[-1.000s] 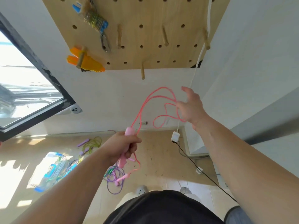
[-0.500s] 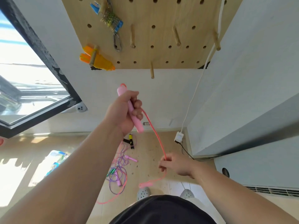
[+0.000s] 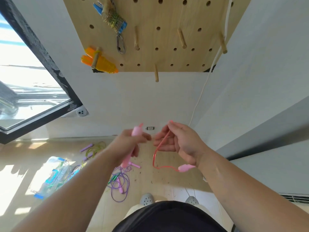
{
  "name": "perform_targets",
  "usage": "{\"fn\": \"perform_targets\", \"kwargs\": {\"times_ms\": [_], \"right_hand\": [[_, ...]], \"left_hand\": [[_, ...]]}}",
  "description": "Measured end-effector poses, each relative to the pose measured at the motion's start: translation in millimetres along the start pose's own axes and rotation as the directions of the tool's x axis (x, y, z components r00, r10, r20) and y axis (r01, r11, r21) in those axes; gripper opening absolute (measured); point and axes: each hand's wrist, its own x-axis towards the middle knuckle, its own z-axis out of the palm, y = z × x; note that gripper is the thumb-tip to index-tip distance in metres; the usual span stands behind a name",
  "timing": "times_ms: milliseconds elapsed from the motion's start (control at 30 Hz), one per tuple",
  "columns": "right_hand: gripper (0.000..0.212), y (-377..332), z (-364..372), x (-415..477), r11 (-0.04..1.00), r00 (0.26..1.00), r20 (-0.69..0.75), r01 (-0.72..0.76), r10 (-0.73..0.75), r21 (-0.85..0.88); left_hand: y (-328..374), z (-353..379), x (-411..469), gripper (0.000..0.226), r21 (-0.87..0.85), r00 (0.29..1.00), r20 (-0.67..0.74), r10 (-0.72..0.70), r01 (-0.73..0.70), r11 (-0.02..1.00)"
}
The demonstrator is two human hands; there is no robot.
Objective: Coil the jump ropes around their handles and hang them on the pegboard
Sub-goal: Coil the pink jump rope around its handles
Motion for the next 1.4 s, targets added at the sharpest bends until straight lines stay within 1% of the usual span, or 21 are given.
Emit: {"fn": "perform_targets", "kwargs": {"times_ms": [33, 100, 167, 200, 267, 300, 433, 567, 700, 800, 833, 867, 933, 967, 1033, 1100, 1167, 1233, 1267, 1333, 1400], "right_hand": [[0.033, -6.9, 3.9, 0.7, 0.998, 1.0, 0.003, 0.011, -0.011, 0.057], [0.032, -18.7, 8.4, 4.4, 0.99, 0.999, -0.02, 0.041, -0.038, 0.137], [0.033, -29.4, 10.6, 9.6, 0.98, 0.996, -0.067, 0.074, -0.063, 0.186], [0.033, -34.8, 11.4, 11.9, 0.972, 0.993, -0.09, 0.088, -0.069, 0.218], [0.034, -46.5, 12.0, 15.3, 0.952, 0.99, -0.119, 0.108, -0.077, 0.287], [0.035, -53.1, 11.3, 16.4, 0.942, 0.988, -0.125, 0.121, -0.086, 0.312], [0.035, -80.2, 2.0, 19.0, 0.904, 0.976, -0.166, 0.197, -0.143, 0.378], [0.035, -99.2, -17.4, 21.4, 0.881, 0.951, -0.259, 0.264, -0.17, 0.392], [0.037, -114.6, -43.1, 22.6, 0.792, 0.916, -0.364, 0.347, -0.171, 0.503], [0.038, -116.6, -55.2, 21.4, 0.794, 0.898, -0.41, 0.364, -0.16, 0.487], [0.039, -113.7, -57.5, 20.8, 0.79, 0.895, -0.42, 0.364, -0.15, 0.494], [0.039, -109.4, -59.4, 20.3, 0.789, 0.894, -0.427, 0.36, -0.138, 0.498], [0.041, -94.6, -62.4, 21.0, 0.817, 0.903, -0.417, 0.32, -0.11, 0.479], [0.041, -84.4, -63.5, 21.5, 0.841, 0.916, -0.393, 0.277, -0.084, 0.465], [0.042, -59.8, -63.5, 22.7, 0.893, 0.94, -0.34, 0.144, 0.011, 0.427], [0.05, -32.2, -57.0, 22.7, 0.935, 0.948, -0.3, 0.004, 0.11, 0.356], [0.067, -8.3, -43.7, 18.2, 0.956, 0.958, -0.222, -0.117, 0.18, 0.27], [0.079, 6.6, -28.3, 6.3, 0.968, 0.972, -0.048, -0.223, 0.23, 0.117], [0.078, 9.9, -20.7, -1.8, 0.971, 0.97, 0.049, -0.24, 0.24, -0.002], [0.06, 13.2, -7.3, -17.5, 0.956, 0.956, 0.179, -0.189, 0.232, -0.225], [0.038, 17.1, 1.7, -26.8, 0.933, 0.966, 0.186, -0.104, 0.177, -0.346]], "left_hand": [[-5.7, 9.1, -7.9, 0.02, 0.013, 0.995, 0.097, 0.015, -0.017, 1.0], [-12.3, 23.8, -21.8, 0.03, 0.047, 0.969, 0.246, 0.012, -0.024, 0.999], [-16.2, 31.0, -29.1, 0.032, 0.088, 0.948, 0.316, 0.026, -0.057, 0.994], [-15.9, 32.3, -31.0, 0.027, 0.108, 0.945, 0.324, 0.047, -0.086, 0.99], [-17.0, 30.5, -27.0, 0.007, 0.172, 0.959, 0.27, 0.082, -0.132, 0.976], [-18.8, 28.5, -22.3, 0.005, 0.226, 0.97, 0.223, 0.094, -0.145, 0.963], [-38.1, 13.1, -3.2, 0.021, 0.481, 0.991, 0.082, 0.103, -0.13, 0.867], [-53.5, 3.4, 2.4, 0.021, 0.501, 0.995, 0.051, 0.091, -0.104, 0.859], [-62.1, -3.5, 9.5, 0.018, 0.611, 0.989, -0.058, 0.137, -0.073, 0.788], [-61.1, -6.0, 10.9, 0.017, 0.633, 0.988, -0.105, 0.115, -0.023, 0.774], [-58.6, -5.2, 11.2, 0.016, 0.618, 0.986, -0.119, 0.113, -0.016, 0.786], [-53.3, -3.4, 9.7, 0.016, 0.54, 0.986, -0.139, 0.091, -0.002, 0.842], [-40.2, 3.0, 5.4, 0.018, 0.244, 0.986, -0.166, 0.017, 0.024, 0.97], [-32.1, 6.1, 2.0, 0.022, 0.094, 0.985, -0.172, -0.01, 0.026, 0.995], [-14.4, 12.2, -6.5, 0.026, -0.141, 0.987, -0.156, -0.025, 0.002, 0.99], [1.2, 18.8, -13.7, 0.026, -0.286, 0.992, -0.122, -0.02, -0.016, 0.958], [13.8, 25.4, -17.4, 0.021, -0.344, 0.996, -0.09, 0.011, -0.042, 0.938], [24.7, 32.2, -19.2, 0.018, -0.374, 0.995, -0.091, 0.033, -0.065, 0.925], [29.0, 35.3, -19.4, 0.017, -0.387, 0.994, -0.104, 0.035, -0.072, 0.919], [32.9, 39.4, -18.8, 0.017, -0.416, 0.989, -0.147, 0.024, -0.084, 0.905], [31.1, 41.4, -18.0, 0.019, -0.428, 0.984, -0.179, 0.011, -0.088, 0.899]]}}
